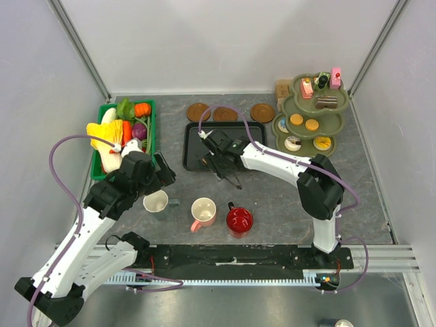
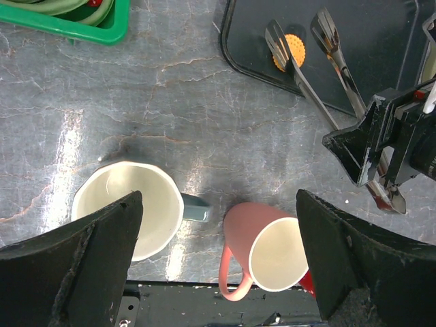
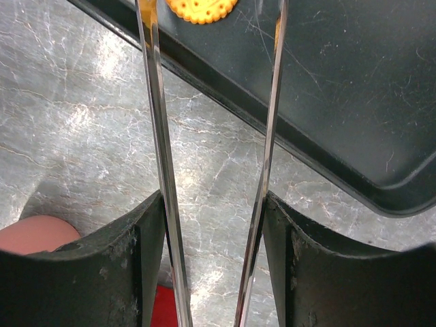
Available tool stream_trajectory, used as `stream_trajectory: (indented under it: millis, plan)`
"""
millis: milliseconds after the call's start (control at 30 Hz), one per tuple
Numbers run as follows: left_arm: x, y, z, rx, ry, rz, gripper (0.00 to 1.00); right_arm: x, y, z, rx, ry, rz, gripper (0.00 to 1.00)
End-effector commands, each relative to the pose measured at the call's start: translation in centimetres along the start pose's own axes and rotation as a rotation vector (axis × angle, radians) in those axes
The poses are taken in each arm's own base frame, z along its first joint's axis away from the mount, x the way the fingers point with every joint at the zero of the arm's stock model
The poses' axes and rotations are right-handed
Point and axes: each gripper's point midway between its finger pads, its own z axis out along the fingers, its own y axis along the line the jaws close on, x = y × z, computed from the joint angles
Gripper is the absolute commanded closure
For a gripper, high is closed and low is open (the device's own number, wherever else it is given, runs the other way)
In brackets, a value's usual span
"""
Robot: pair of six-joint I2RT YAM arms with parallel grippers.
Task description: Serve the afternoon tea
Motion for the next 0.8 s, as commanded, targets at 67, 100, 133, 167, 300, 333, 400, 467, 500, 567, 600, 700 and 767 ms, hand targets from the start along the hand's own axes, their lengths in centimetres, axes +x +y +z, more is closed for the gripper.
stream_trajectory:
  millis: [67,100,133,167,300,333,400,467,500,567,600,700,767]
  plan:
    - [-0.2,0.2,-0.2,0.003,-0.023,-0.026,0.01,-1.4,0.2,-2.4,-0.011,-0.051,0.026,0.37]
    - [-0.2,0.2,-0.2,0.002,-0.022,-0.025,0.01,-1.5,0.2,-2.5,-0.015,-0.050,0.030,0.37]
    - [-0.2,0.2,-0.2,0.003,-0.022,-0.023,0.01,-1.4,0.4,-2.6,-0.027,-0.049,0.029,0.37]
    - [-0.1,0.3,-0.2,0.000,-0.020,-0.023,0.01,-1.4,0.5,-2.8,-0.037,-0.050,0.029,0.37]
    - [0.0,0.3,-0.2,0.005,-0.022,-0.024,0.01,-1.3,0.3,-3.2,-0.033,-0.047,0.030,0.37]
    - [-0.1,0.3,-0.2,0.008,-0.025,-0.027,0.01,-1.3,0.3,-3.4,-0.032,-0.048,0.033,0.37]
    - [0.0,0.3,-0.2,0.014,-0.027,-0.027,0.01,-1.1,0.2,-3.4,-0.027,-0.038,0.037,0.37]
    - [0.1,0.3,-0.2,0.016,-0.025,-0.026,0.01,-0.9,0.1,-3.4,-0.024,-0.032,0.036,0.37]
    - [0.2,0.5,0.0,0.011,-0.026,-0.026,0.01,-0.7,0.1,-3.3,-0.022,-0.025,0.037,0.37]
    - [0.3,0.5,0.0,0.009,-0.024,-0.025,0.01,-0.8,0.2,-3.3,-0.023,-0.022,0.039,0.38]
    - [0.3,0.6,0.1,0.005,-0.021,-0.022,0.01,-0.8,0.2,-3.3,-0.022,-0.017,0.040,0.38]
    - [0.4,0.6,0.2,0.002,-0.018,-0.017,0.01,-0.8,0.2,-3.1,-0.018,-0.015,0.041,0.38]
    - [0.5,0.7,0.3,0.001,-0.017,-0.016,0.01,-0.7,0.4,-2.6,-0.024,-0.003,0.039,0.39]
